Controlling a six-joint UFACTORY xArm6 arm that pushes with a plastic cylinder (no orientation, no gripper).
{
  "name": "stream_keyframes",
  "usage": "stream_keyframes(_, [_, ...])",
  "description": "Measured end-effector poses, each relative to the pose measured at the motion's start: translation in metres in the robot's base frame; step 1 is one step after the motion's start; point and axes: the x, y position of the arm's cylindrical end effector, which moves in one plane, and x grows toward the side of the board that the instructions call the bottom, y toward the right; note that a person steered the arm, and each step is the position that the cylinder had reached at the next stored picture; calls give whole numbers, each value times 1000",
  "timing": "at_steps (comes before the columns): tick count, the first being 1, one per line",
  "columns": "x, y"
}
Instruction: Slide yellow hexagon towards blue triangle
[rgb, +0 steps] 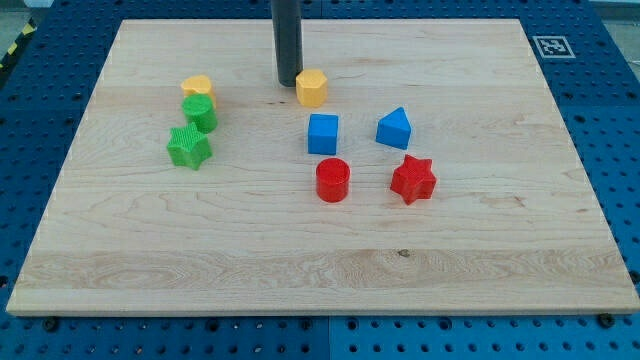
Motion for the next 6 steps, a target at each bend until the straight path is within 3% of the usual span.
stream_keyframes(2, [14,-39])
stream_keyframes(6, [32,36])
